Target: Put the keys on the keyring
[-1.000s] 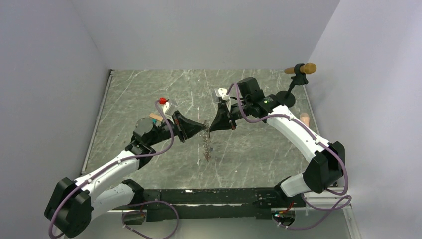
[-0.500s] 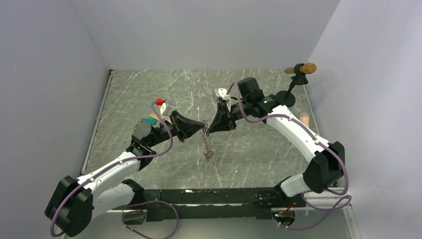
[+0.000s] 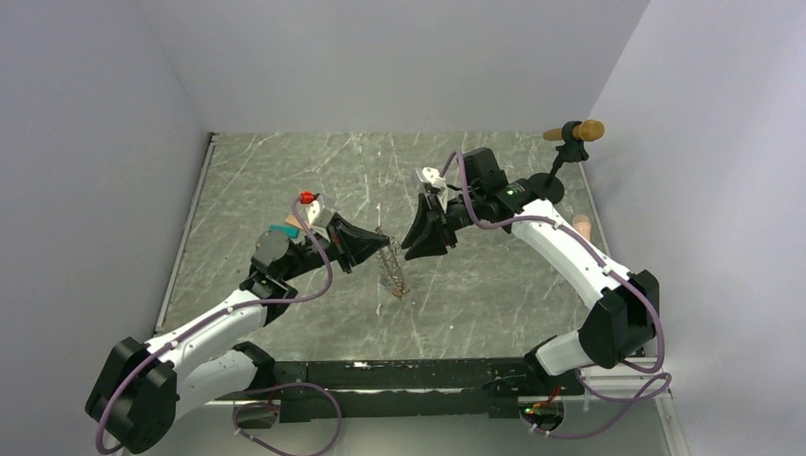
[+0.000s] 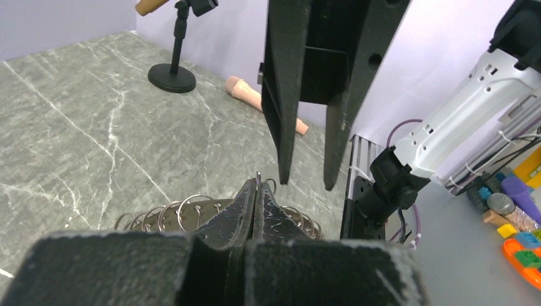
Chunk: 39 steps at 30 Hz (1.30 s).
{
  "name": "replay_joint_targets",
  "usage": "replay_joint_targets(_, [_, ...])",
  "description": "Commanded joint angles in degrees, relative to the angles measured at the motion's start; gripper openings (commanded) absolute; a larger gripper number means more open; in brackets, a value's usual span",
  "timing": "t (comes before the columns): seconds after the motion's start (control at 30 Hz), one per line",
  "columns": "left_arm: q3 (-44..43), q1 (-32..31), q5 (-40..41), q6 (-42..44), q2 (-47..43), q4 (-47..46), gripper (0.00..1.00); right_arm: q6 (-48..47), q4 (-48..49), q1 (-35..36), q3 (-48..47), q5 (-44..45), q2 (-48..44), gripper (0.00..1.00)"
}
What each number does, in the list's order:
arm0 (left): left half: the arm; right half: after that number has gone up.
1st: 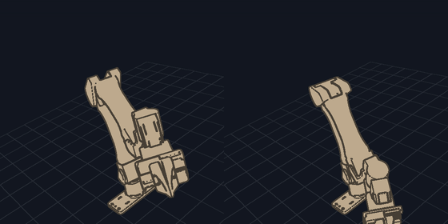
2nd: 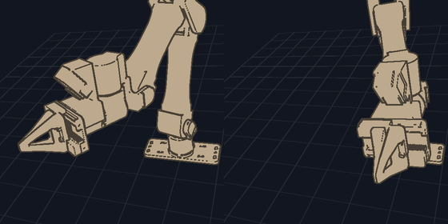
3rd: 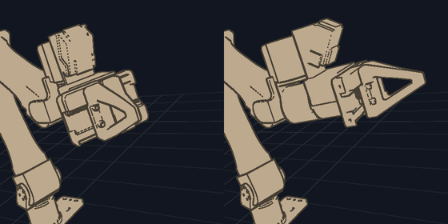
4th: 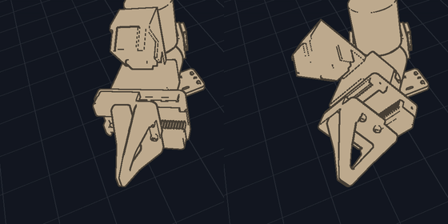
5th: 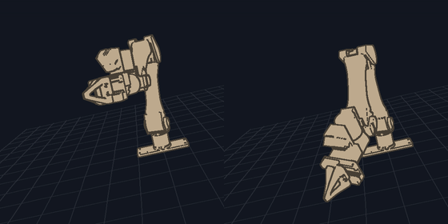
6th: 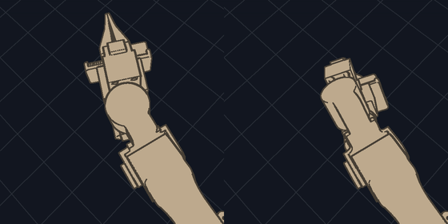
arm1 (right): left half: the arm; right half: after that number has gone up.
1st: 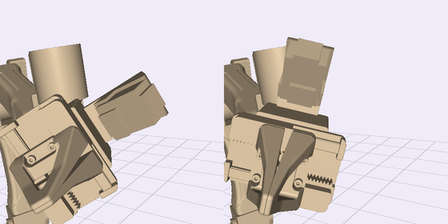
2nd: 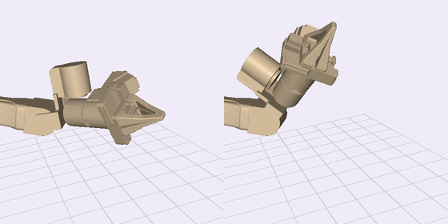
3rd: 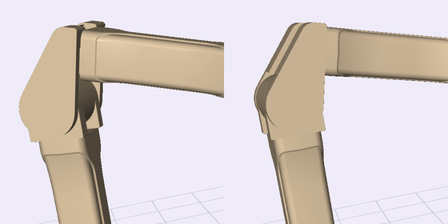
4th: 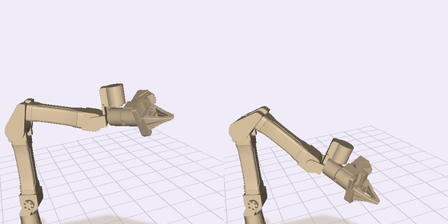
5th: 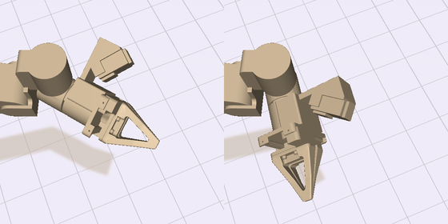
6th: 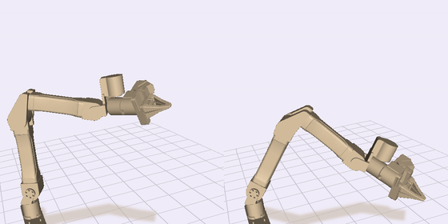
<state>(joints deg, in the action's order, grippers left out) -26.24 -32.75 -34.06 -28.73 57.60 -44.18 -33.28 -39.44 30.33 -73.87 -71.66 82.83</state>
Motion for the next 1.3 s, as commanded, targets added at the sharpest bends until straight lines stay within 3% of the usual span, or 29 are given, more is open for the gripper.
replay_joint_targets(0.0, [-2.4, 0.2, -4.7, 3.3, -1.2, -2.9, 0.0, 3.4, 3.8, -1.6, -0.7, -2.6, -2.0, 0.36])
replay_joint_targets(0.3, [-3.4, -0.1, -9.0, 3.0, 1.1, -5.7, 0.0, 14.0, 14.3, -2.0, 3.0, -1.4, -2.0, 0.36])
replay_joint_targets(0.73, [-4.5, -1.9, -7.5, 2.9, 2.5, -6.5, 0.0, 17.6, 18.7, -1.9, 4.9, -3.5, -2.1, 0.18])
replay_joint_targets(1.27, [-3.9, -1.9, -3.9, 2.9, 1.4, -5.5, 0.0, 16.5, 18.1, -1.7, 5.1, -5.7, -2.0, 0.21])
